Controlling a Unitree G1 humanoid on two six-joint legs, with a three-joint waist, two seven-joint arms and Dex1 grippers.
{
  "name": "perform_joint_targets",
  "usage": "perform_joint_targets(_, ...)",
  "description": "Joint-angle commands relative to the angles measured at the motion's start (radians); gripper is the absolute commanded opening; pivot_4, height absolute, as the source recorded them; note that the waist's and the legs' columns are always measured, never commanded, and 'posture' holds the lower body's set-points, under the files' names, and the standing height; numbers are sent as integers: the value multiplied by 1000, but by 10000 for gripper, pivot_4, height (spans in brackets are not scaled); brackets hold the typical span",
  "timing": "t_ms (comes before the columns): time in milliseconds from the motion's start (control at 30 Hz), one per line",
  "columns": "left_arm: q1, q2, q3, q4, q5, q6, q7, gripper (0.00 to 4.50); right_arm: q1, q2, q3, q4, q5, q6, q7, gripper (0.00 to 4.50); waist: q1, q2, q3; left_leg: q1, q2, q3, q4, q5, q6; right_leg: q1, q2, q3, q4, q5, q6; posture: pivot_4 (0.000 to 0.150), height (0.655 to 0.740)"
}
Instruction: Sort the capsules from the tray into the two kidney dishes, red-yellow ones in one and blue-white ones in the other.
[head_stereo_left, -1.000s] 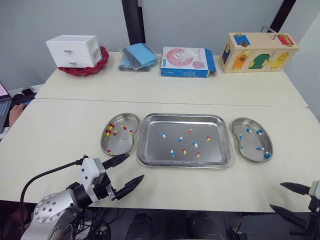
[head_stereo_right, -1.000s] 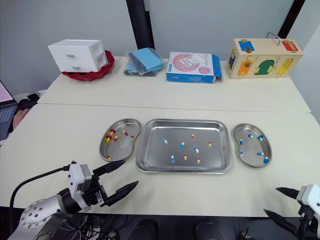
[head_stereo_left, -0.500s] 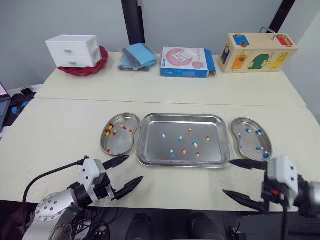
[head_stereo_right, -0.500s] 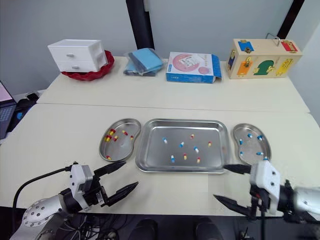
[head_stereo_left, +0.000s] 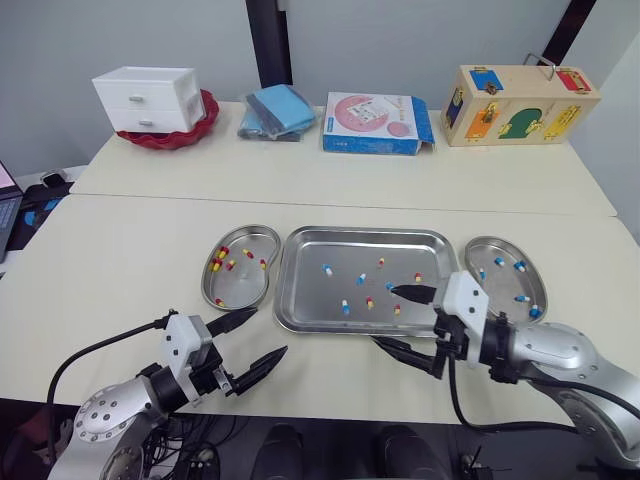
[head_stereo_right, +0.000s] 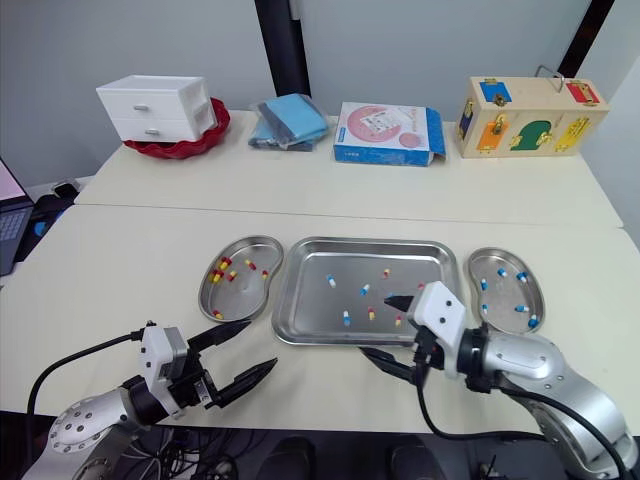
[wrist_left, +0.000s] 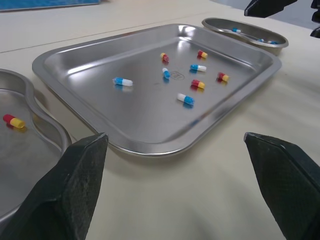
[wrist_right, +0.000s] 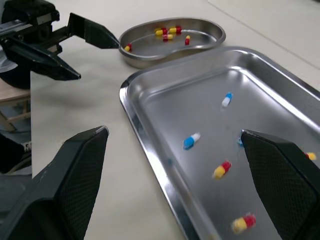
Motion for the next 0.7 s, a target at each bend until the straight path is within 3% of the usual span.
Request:
perform_joint_targets(33,-1,-3,7,-28,-11,-4,7,45000,-58,41,69,32,-72,-15,-46,40519,0,0,0,0,0,0,0,0,0,0,0,0,0,0,0,1500,7400)
perform_joint_targets(133,-1,-4,6,-24,-9,-5,8,45000,-154,107,141,86,-126,17,-92,31719,0,0,0,0,0,0,0,0,0,-1,0,0,0,0,0,1500,7400)
perform_joint_targets(467,6,-10,-2,-4,4,-25,-8,45000,-477,355,272,394,-271,196,-234,31719,-5,0,0,-6,0,1,0,1,-1,-13,0,0,10,0,-1,1500,7400)
perform_joint_targets(700,14,-24,-9,-13,15,-29,4,45000,-554,429,321,582,-343,157,-223,31719,-12,0,0,-6,0,1,0,1,-1,-15,0,1,13,-1,-2,1500,7400)
